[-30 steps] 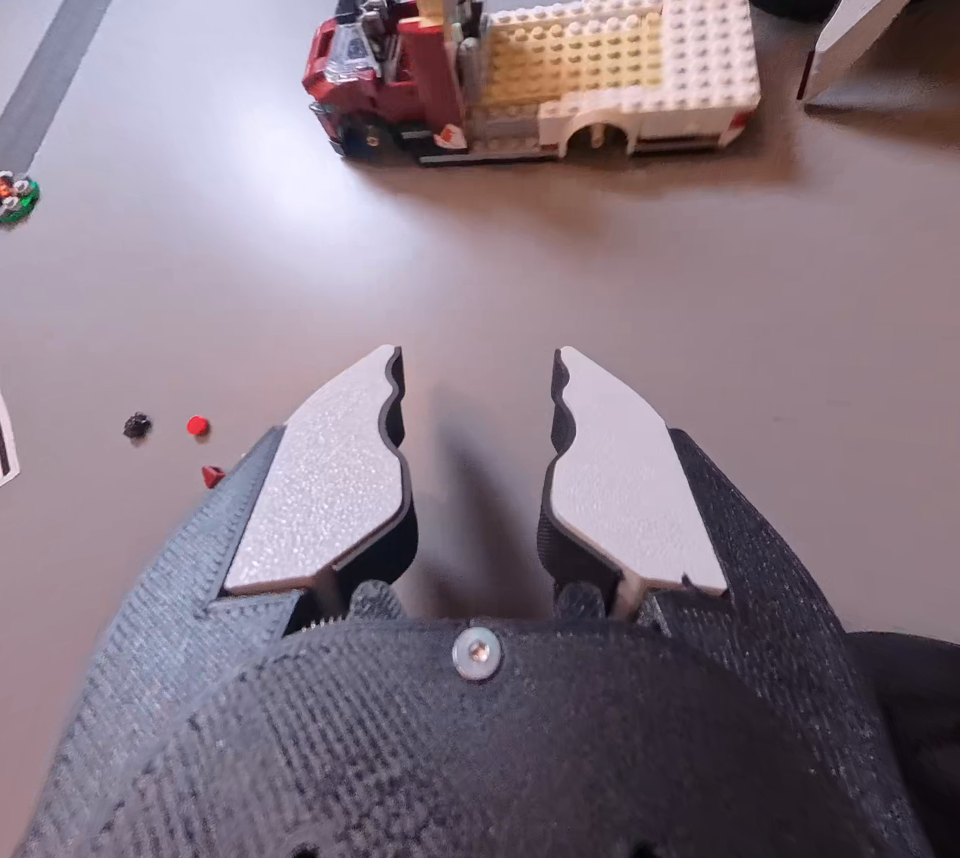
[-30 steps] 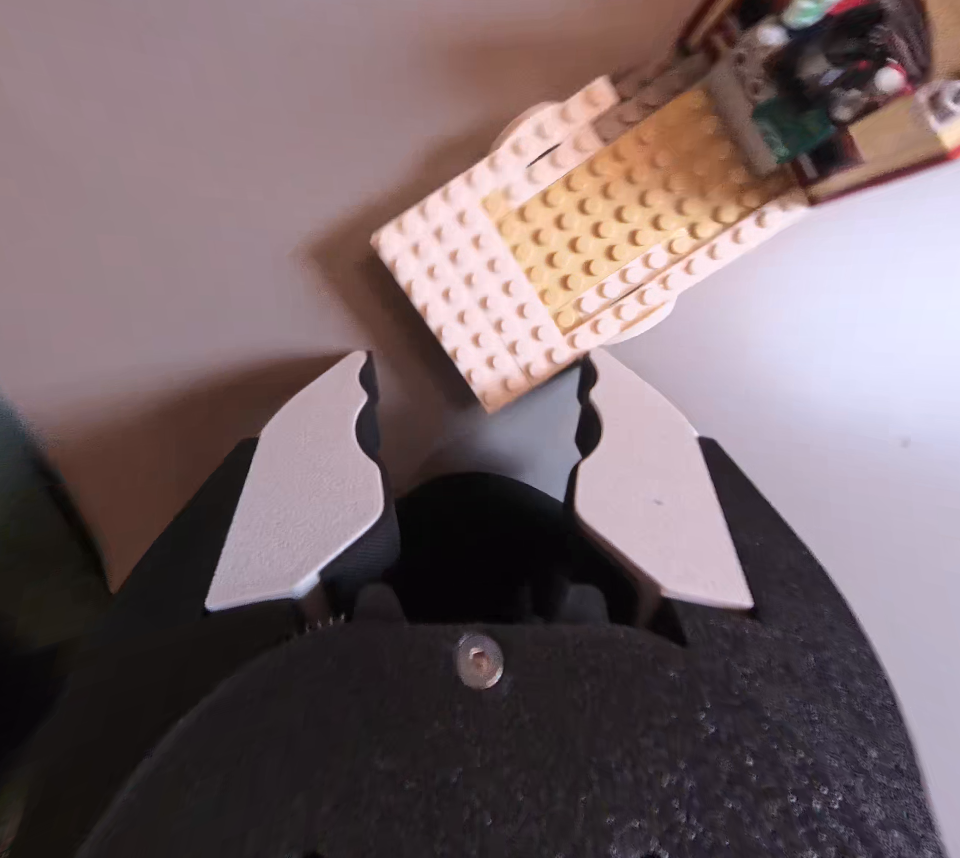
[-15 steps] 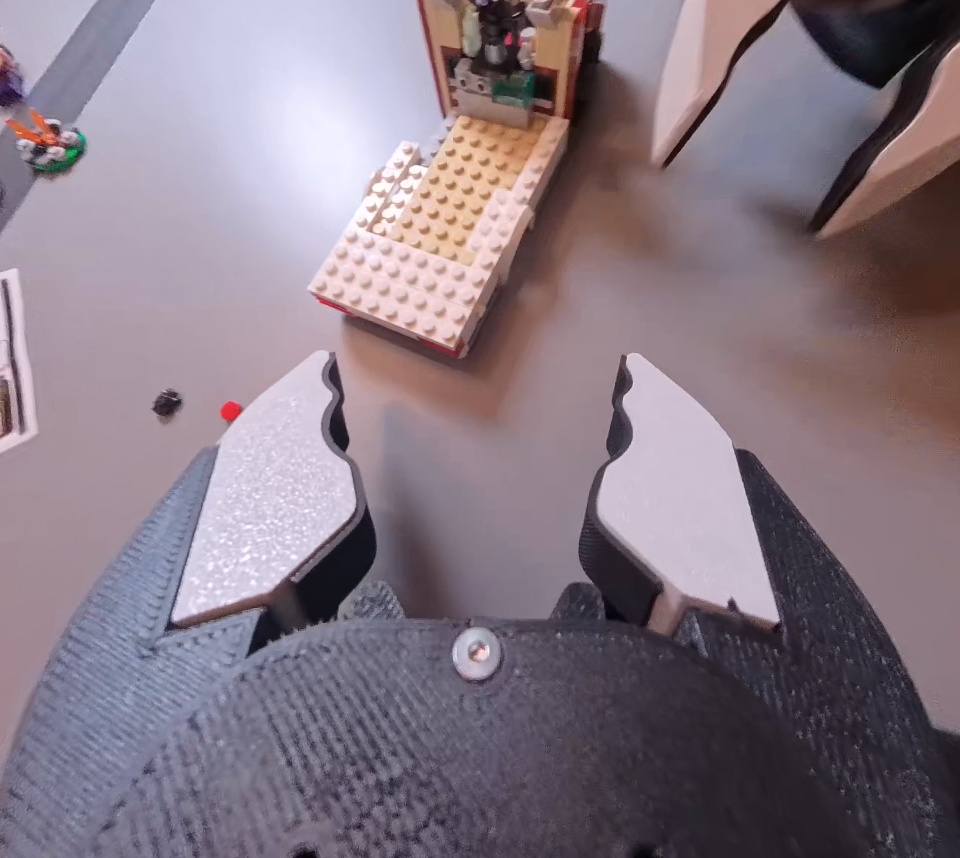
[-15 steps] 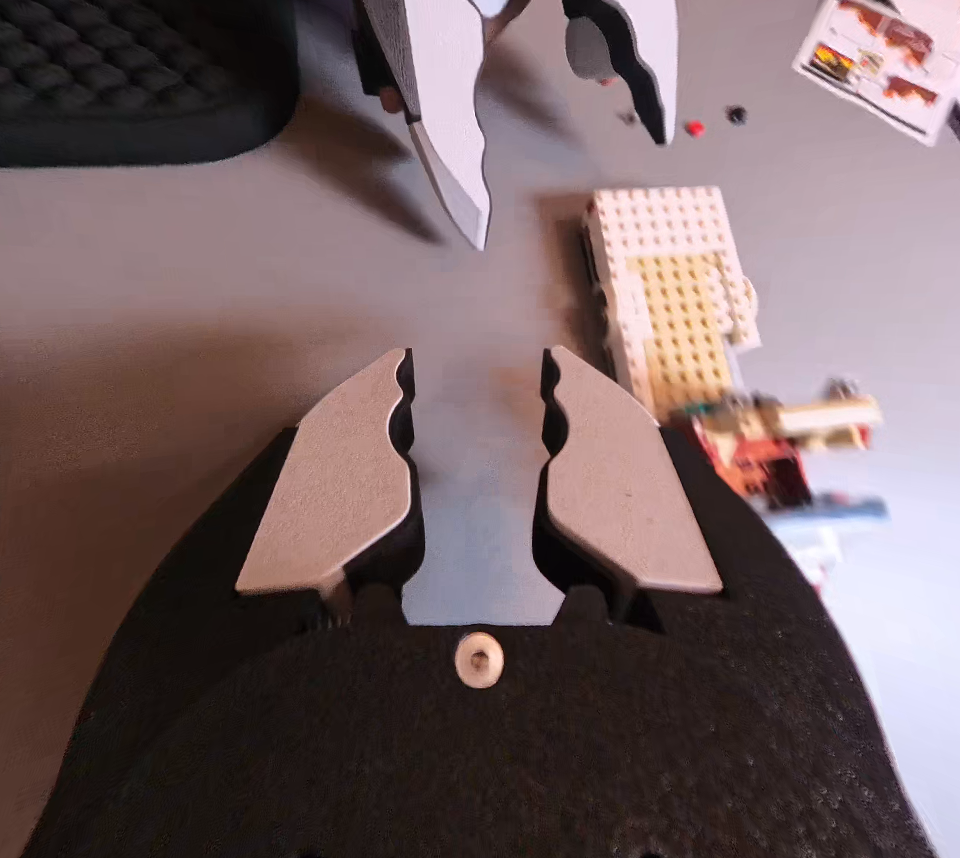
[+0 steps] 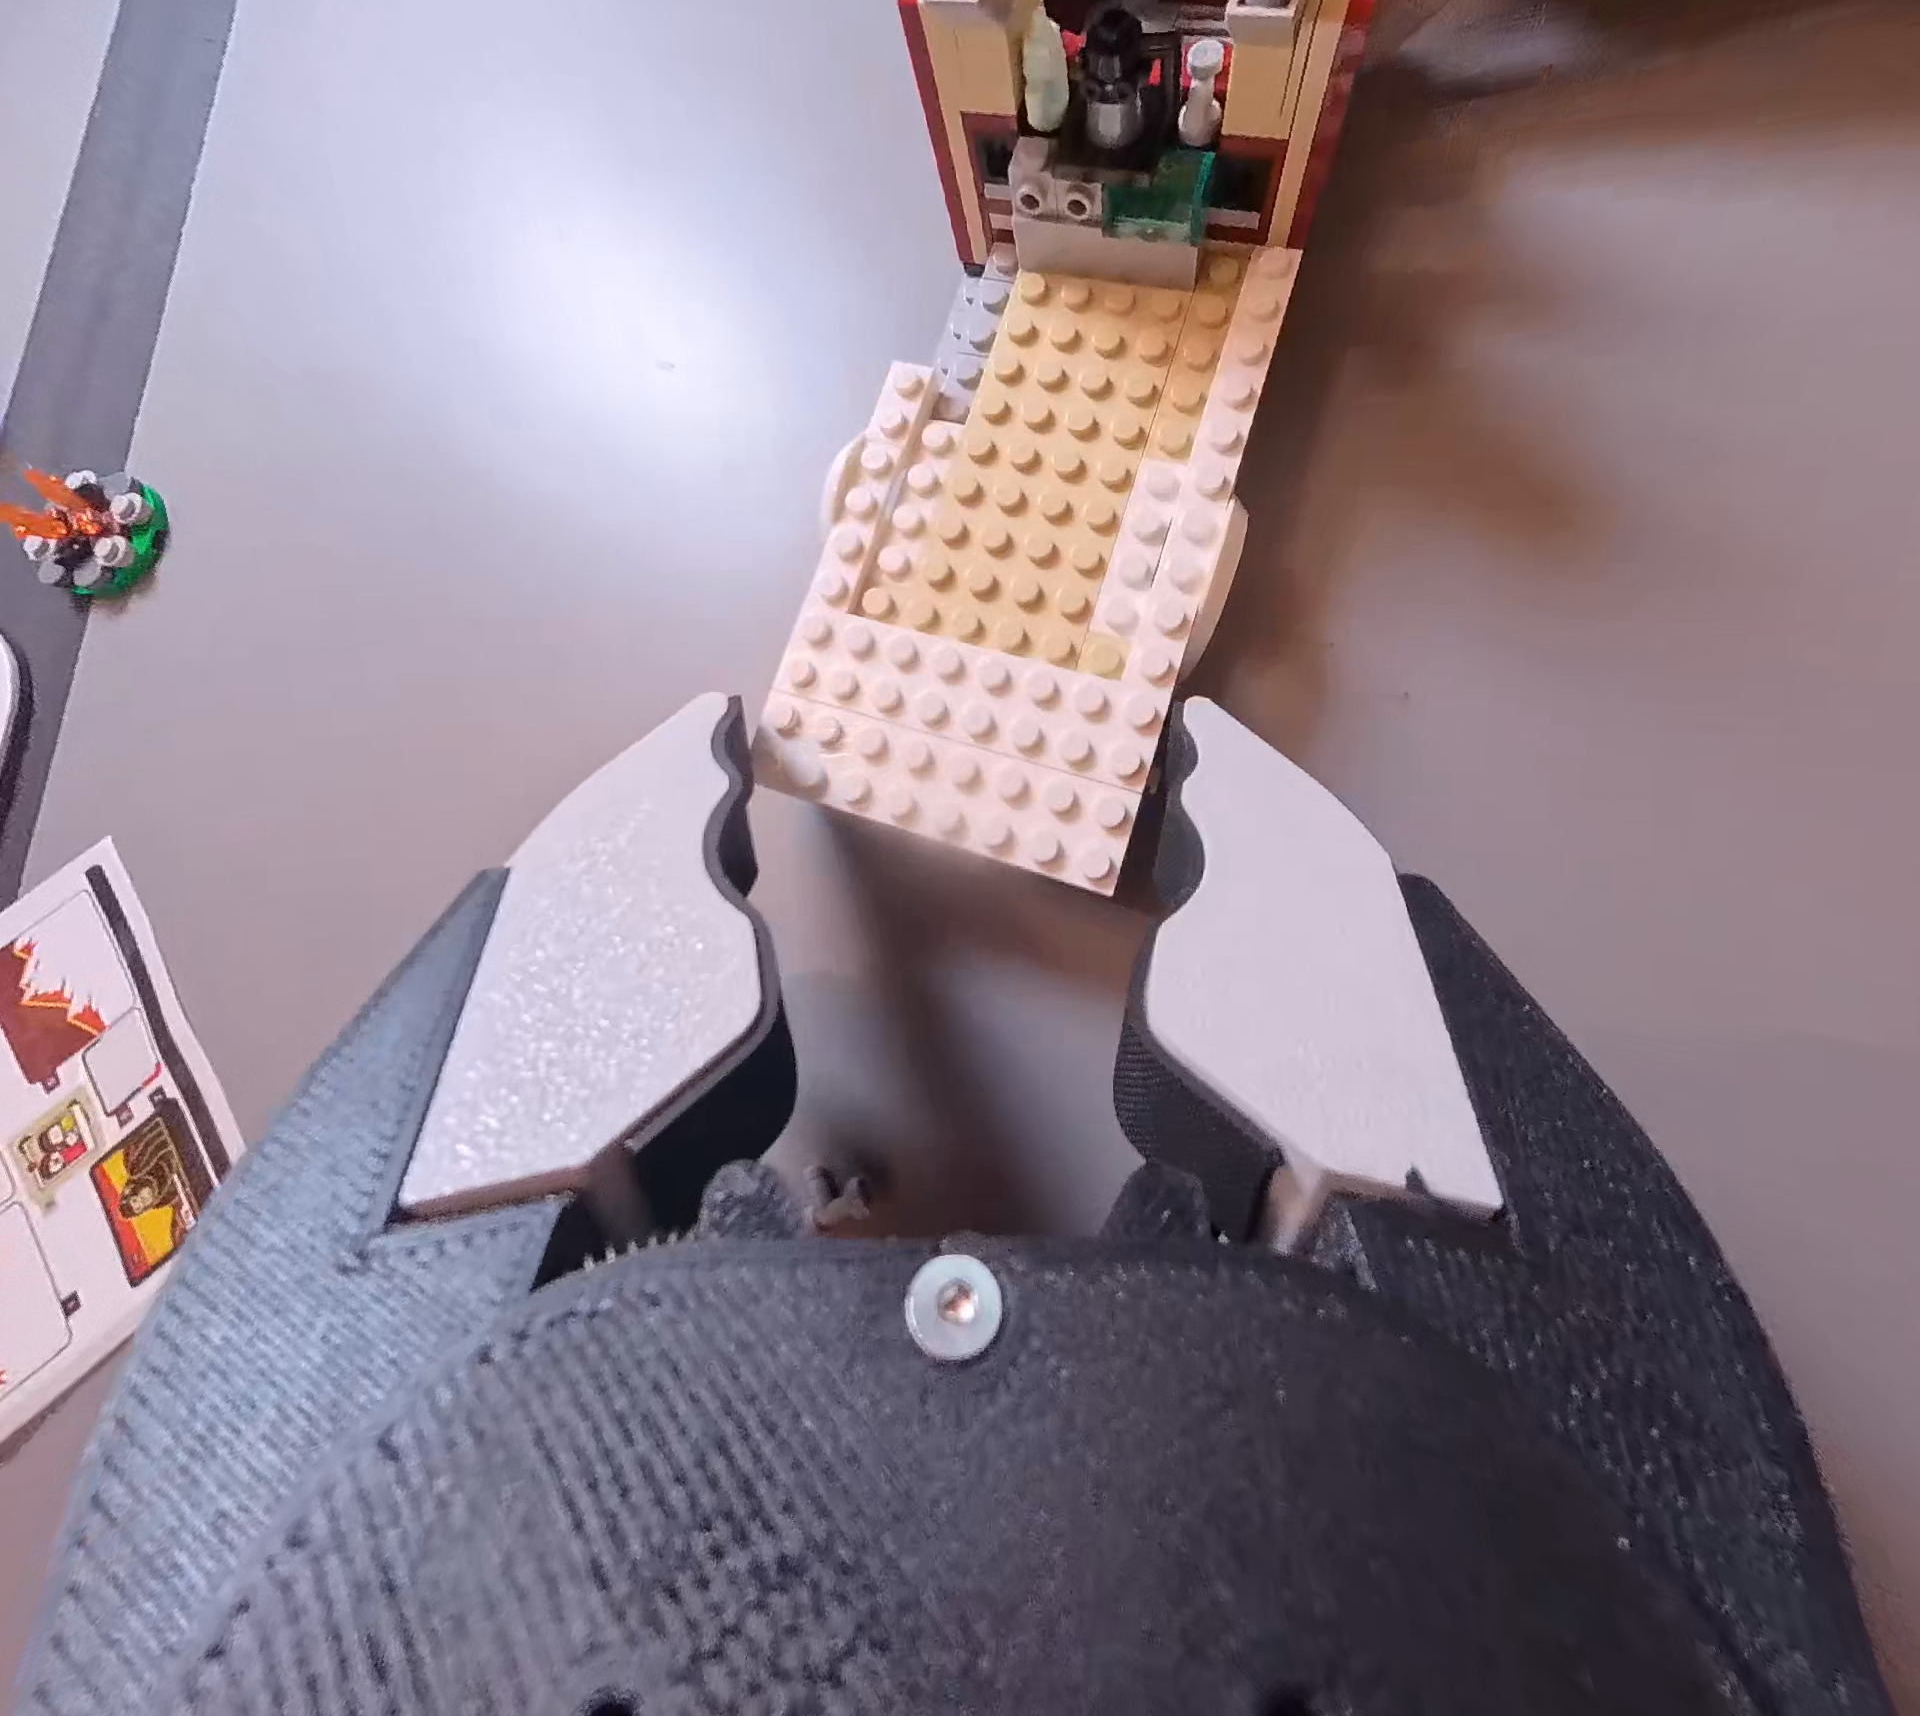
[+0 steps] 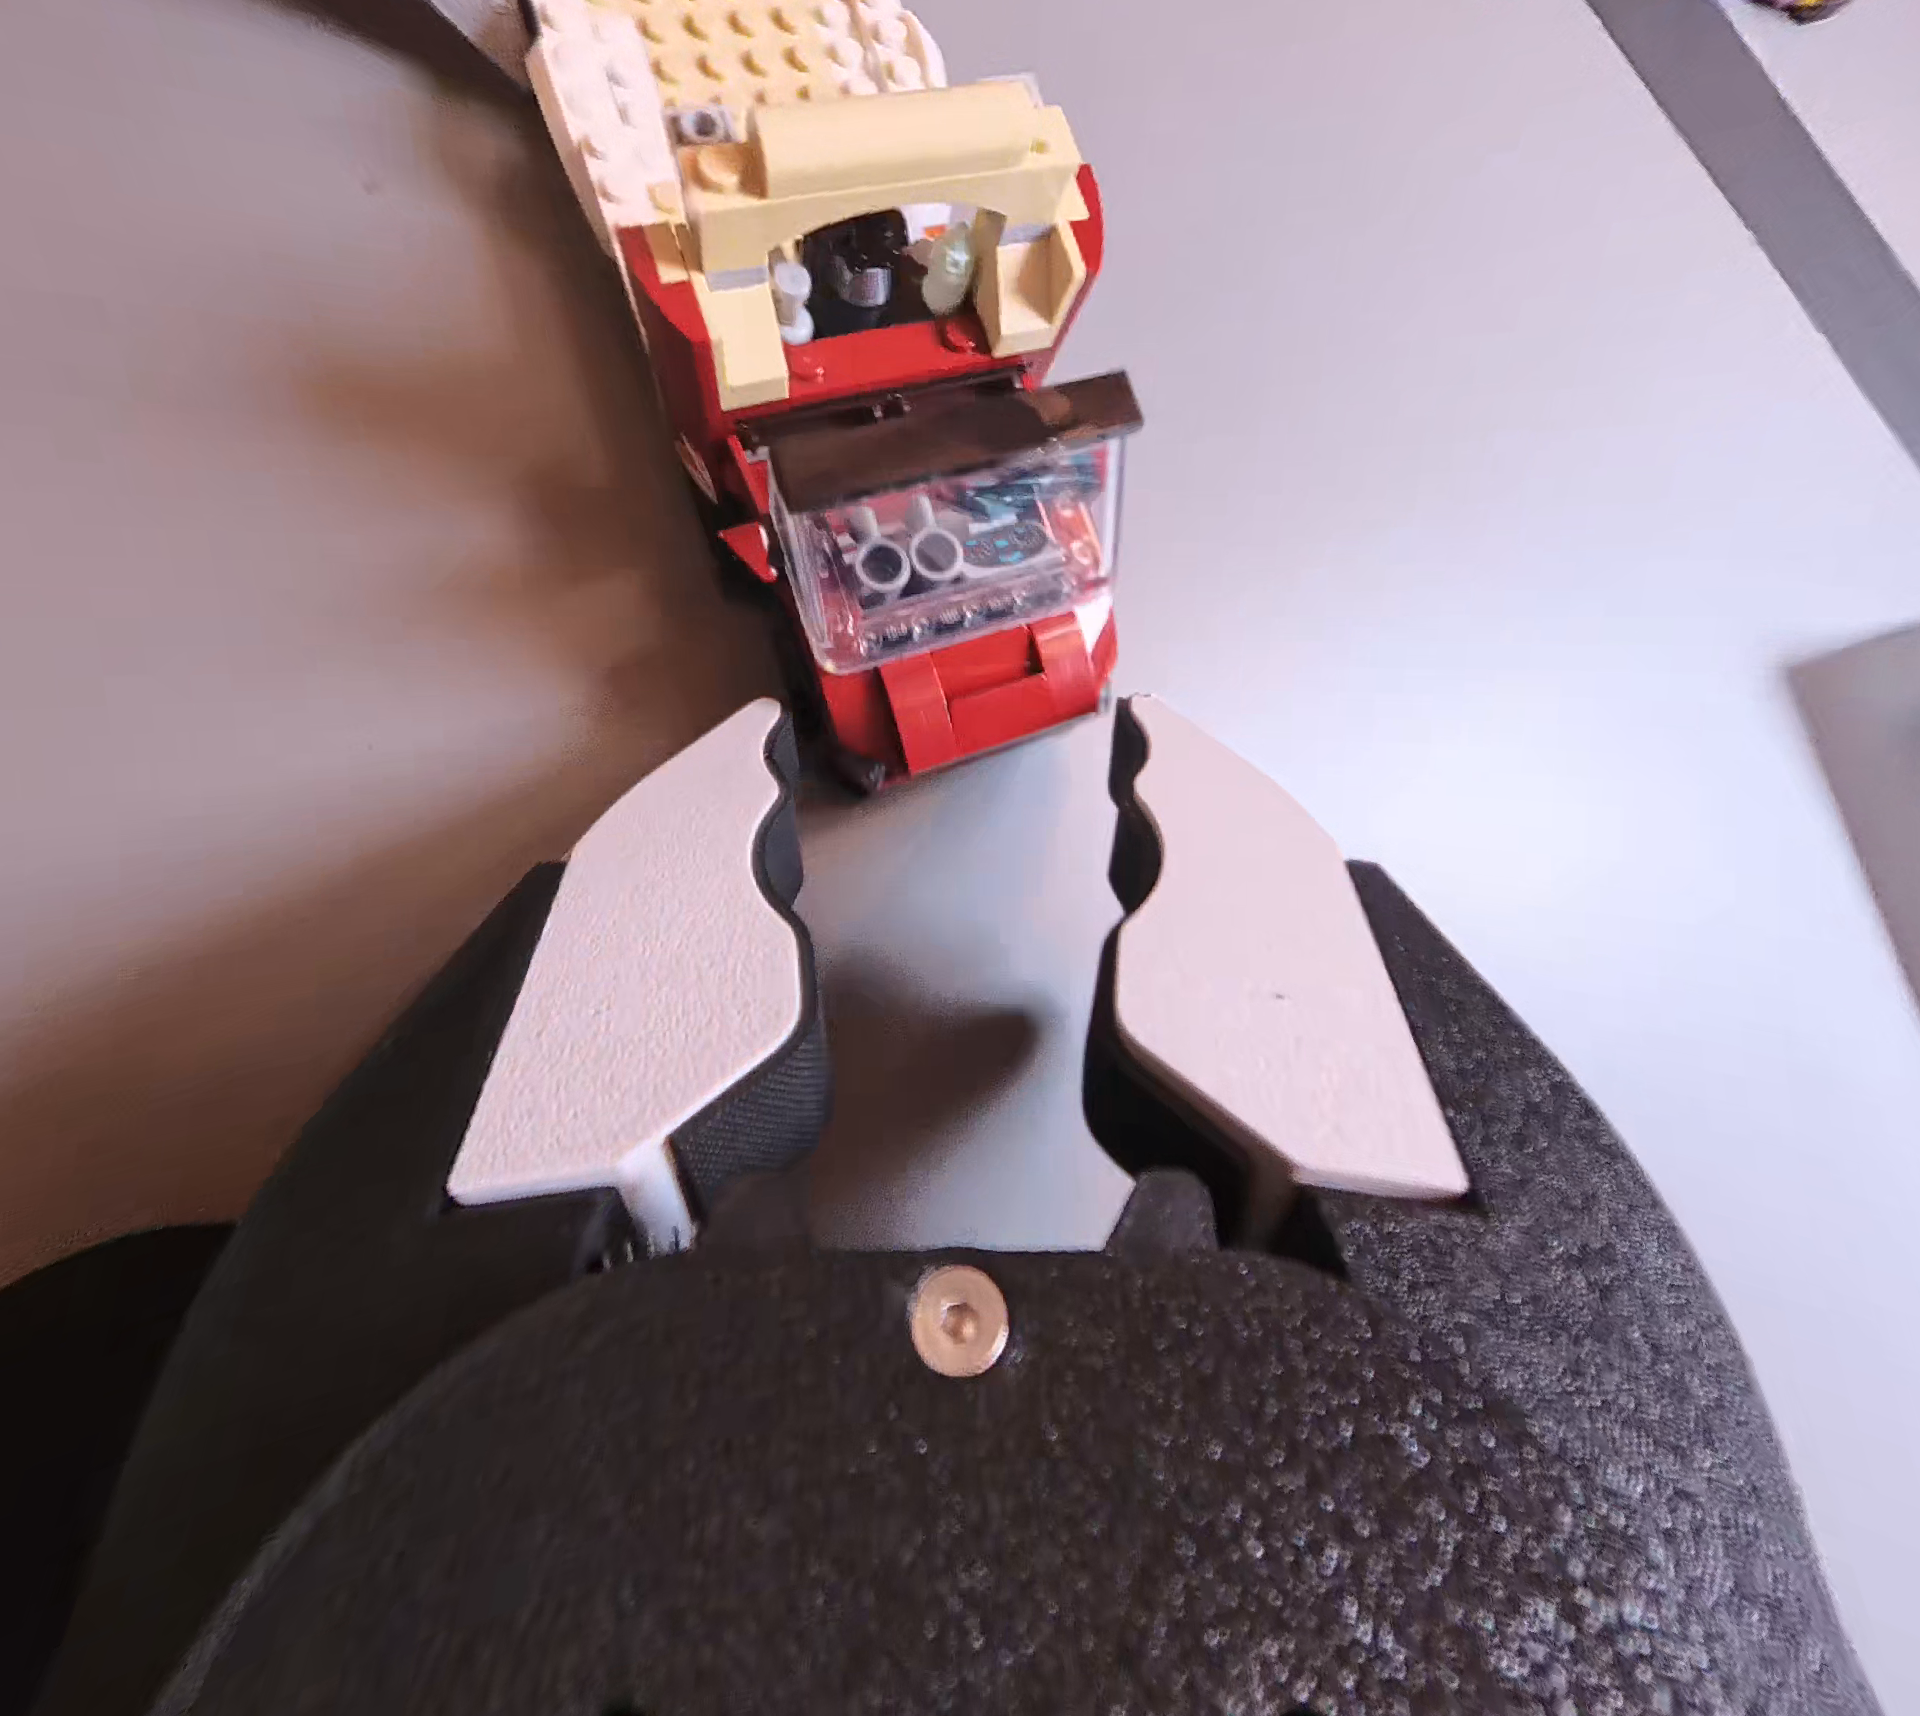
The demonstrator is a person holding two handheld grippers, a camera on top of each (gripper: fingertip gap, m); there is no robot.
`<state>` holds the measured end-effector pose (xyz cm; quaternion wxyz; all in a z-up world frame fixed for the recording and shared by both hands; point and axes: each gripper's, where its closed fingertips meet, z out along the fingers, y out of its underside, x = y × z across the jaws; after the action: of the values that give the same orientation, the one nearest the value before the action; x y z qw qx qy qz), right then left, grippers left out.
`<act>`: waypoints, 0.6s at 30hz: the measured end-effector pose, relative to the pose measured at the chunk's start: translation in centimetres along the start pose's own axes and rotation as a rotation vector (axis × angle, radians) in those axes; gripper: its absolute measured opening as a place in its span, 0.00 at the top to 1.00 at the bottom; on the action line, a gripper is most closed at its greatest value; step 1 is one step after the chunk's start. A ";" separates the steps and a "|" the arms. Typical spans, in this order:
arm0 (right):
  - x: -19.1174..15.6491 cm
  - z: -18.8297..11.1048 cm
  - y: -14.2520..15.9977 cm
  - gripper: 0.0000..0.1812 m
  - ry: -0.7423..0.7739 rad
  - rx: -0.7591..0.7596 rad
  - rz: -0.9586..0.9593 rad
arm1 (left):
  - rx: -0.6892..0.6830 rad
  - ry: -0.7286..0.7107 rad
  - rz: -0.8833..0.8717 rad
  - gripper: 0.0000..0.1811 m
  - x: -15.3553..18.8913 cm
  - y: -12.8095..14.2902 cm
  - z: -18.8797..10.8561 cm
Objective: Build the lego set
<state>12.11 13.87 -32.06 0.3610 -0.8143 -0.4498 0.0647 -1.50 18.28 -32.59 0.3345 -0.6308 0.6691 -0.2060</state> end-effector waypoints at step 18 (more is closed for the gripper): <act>2.1 3.3 -2.0 0.72 0.069 -0.020 0.174 | -0.091 -0.172 -0.024 0.56 -8.5 1.2 -0.1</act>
<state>10.58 17.94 -32.75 0.3609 -0.8557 -0.3655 0.0632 -2.59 26.78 -31.75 0.3591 -0.6686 0.6392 -0.1243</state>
